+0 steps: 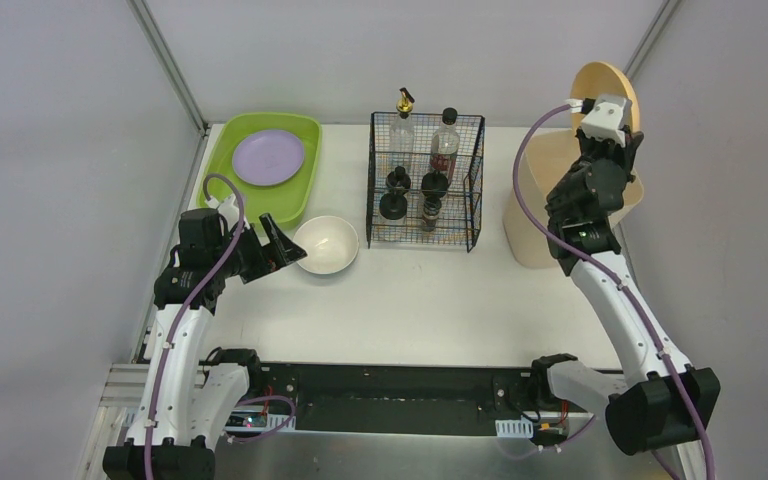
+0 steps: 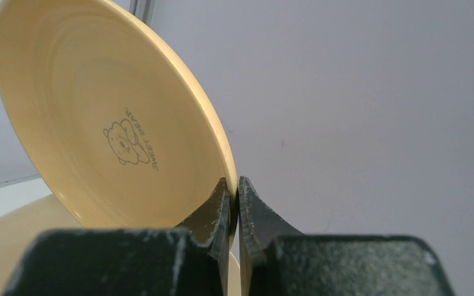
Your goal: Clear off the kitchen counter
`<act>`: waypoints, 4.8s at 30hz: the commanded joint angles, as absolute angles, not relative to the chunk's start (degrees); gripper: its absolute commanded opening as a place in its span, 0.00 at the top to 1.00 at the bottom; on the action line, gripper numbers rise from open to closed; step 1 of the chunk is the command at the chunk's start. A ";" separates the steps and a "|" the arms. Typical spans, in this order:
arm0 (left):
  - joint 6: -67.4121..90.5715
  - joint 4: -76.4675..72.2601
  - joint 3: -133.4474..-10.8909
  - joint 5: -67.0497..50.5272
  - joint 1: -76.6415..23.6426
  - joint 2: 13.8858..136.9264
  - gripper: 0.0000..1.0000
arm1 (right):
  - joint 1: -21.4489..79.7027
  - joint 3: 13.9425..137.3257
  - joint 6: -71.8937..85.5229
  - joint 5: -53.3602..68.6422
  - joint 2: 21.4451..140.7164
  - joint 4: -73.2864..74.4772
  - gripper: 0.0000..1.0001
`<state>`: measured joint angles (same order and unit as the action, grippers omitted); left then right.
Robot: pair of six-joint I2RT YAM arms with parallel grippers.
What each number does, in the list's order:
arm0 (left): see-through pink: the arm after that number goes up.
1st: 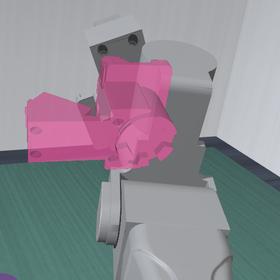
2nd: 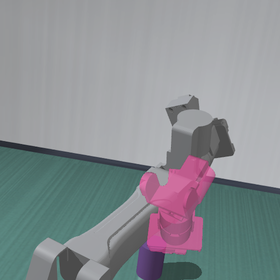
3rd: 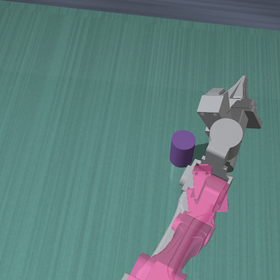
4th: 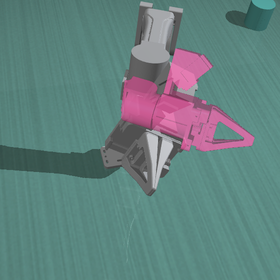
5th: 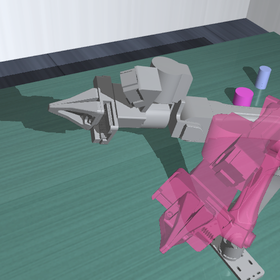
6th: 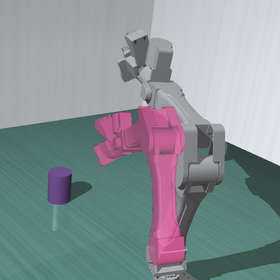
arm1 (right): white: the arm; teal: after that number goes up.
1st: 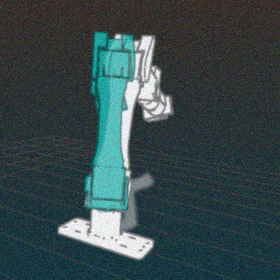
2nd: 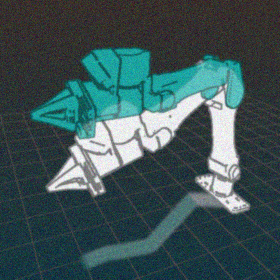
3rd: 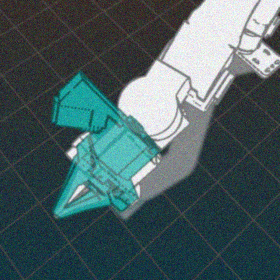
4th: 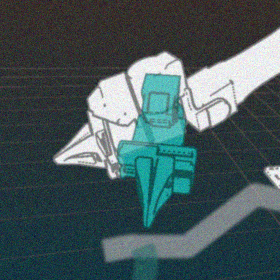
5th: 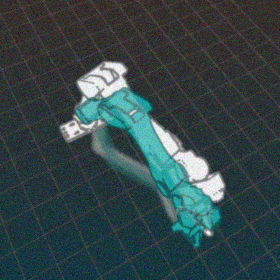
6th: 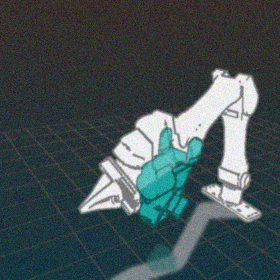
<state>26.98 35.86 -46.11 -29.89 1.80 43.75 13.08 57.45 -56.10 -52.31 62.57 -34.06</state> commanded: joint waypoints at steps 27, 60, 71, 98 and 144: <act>24.66 35.51 -46.32 -30.67 0.69 44.14 0.01 | 20.59 83.86 -4.44 -27.99 60.85 19.19 1.00; 27.01 34.75 -47.70 -25.76 -7.29 41.81 0.15 | 49.64 84.35 14.09 -8.10 85.28 29.03 1.00; 27.95 32.61 -46.58 -26.27 -7.38 43.88 0.35 | 51.44 83.29 17.33 -1.91 86.00 27.07 1.00; 32.65 30.25 -49.28 -16.85 -7.41 43.63 1.00 | 51.81 76.75 14.79 -6.02 82.97 29.35 0.51; 58.84 3.60 -63.01 -6.46 16.25 85.04 1.00 | 51.16 53.31 15.30 -5.60 64.27 18.40 0.34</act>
